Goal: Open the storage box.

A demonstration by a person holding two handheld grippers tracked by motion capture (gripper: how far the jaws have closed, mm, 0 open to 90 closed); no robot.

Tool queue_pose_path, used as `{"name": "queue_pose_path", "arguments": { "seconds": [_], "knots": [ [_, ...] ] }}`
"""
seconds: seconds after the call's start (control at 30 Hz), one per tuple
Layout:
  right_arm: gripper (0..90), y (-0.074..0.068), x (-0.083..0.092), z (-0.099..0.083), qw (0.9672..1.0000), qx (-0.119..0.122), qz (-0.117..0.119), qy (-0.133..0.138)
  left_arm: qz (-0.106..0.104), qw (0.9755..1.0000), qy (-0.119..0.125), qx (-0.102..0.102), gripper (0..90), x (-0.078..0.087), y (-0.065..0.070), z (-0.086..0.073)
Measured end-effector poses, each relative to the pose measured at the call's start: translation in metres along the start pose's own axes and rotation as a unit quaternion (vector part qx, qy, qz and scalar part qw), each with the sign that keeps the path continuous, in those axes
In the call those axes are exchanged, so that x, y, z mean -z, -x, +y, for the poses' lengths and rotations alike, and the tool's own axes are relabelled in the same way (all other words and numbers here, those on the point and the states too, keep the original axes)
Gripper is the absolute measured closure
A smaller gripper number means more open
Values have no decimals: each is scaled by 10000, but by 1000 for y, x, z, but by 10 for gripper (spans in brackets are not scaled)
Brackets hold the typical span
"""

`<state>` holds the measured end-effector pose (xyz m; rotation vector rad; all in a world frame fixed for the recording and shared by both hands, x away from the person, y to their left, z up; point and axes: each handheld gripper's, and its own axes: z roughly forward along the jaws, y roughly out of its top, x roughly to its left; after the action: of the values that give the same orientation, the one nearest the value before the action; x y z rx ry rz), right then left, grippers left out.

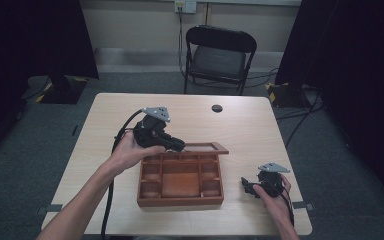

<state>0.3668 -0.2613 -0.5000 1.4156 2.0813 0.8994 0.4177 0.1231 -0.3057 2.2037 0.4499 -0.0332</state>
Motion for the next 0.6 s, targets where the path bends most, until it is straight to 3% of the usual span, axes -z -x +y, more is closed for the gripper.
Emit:
{"name": "queue_pose_path", "arguments": {
  "seconds": [0.6],
  "knots": [
    [126, 0, 0, 0, 10000, 2, 0, 0, -21, 10000, -11, -32, 826, 0, -1, 0]
  ]
}}
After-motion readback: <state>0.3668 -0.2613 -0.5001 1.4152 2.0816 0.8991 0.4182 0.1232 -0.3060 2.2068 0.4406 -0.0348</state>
